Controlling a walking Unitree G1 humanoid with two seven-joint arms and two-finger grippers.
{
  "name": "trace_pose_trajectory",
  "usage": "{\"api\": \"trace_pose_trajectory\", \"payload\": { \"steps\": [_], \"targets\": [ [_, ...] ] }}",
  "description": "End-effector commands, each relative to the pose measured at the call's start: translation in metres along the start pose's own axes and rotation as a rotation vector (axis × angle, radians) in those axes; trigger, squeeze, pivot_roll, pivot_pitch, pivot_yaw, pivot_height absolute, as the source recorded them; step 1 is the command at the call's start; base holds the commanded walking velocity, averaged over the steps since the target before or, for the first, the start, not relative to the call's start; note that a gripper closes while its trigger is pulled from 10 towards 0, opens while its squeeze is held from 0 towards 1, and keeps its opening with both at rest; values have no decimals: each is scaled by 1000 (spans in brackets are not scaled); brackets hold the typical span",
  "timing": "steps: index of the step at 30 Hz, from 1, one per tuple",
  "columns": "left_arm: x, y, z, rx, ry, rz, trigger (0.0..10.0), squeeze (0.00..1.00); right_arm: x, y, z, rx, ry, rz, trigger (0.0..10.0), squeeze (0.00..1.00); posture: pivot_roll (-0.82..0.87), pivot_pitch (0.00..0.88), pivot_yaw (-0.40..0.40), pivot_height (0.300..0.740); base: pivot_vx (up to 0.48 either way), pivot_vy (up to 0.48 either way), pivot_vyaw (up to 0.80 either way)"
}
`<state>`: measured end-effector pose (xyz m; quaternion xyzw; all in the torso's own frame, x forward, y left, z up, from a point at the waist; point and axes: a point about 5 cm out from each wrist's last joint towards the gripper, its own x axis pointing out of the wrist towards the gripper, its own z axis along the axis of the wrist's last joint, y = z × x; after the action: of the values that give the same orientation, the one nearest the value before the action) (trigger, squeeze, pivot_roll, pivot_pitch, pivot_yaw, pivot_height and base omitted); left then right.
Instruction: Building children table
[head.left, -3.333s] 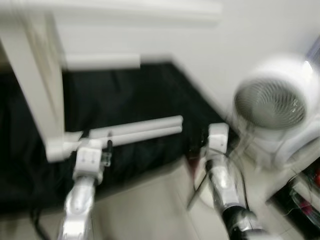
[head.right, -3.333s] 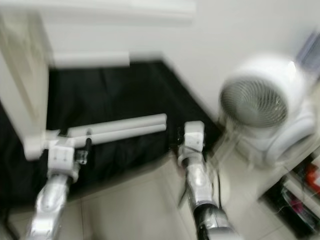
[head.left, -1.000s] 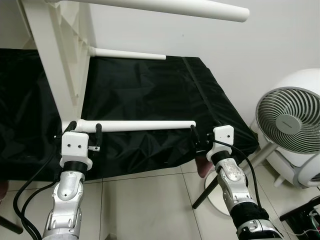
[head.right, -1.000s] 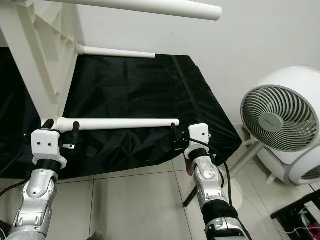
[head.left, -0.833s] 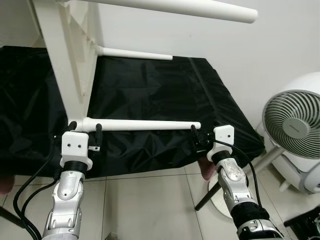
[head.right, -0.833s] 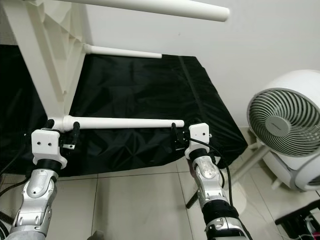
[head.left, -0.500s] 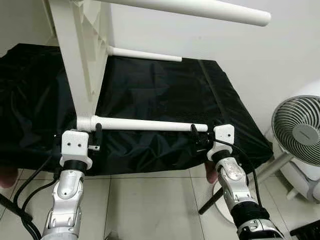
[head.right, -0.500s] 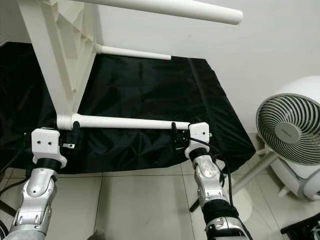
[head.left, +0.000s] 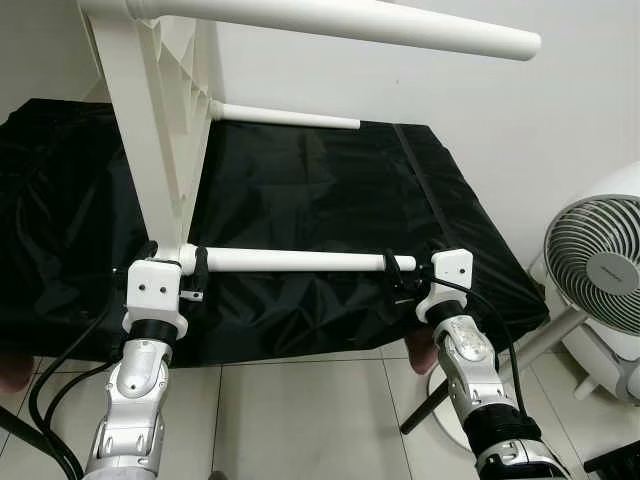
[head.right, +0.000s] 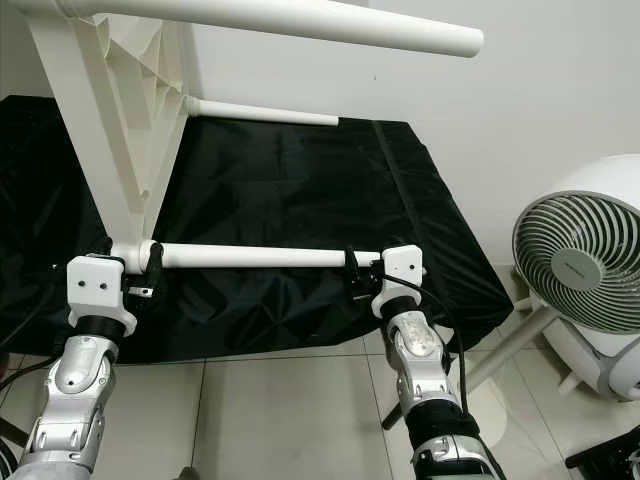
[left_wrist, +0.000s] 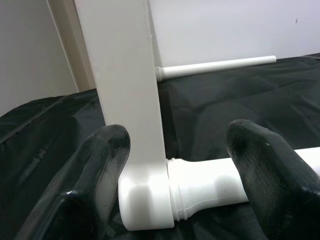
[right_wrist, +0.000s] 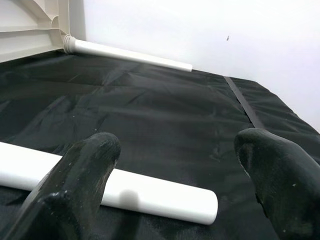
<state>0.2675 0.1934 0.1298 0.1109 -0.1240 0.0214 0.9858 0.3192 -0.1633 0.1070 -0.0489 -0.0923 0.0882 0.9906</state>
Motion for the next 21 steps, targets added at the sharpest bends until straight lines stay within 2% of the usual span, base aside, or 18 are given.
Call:
{"api": "trace_pose_trajectory", "payload": {
  "steps": [1, 19, 21],
  "targets": [
    [-1, -1, -1, -4, 13, 2, 10000, 0, 3, -5, 4, 5, -7, -14, 10000, 0, 220, 0, -116, 740, 0, 0, 0],
    [-3, -4, -2, -15, 25, -5, 10000, 0, 2, -6, 4, 7, -4, -9, 10000, 0, 219, 0, -118, 740, 0, 0, 0],
    [-2, -6, -1, -34, 23, -4, 10000, 0, 2, -5, 3, 6, -1, -8, 10000, 0, 222, 0, -118, 740, 0, 0, 0]
  ]
}}
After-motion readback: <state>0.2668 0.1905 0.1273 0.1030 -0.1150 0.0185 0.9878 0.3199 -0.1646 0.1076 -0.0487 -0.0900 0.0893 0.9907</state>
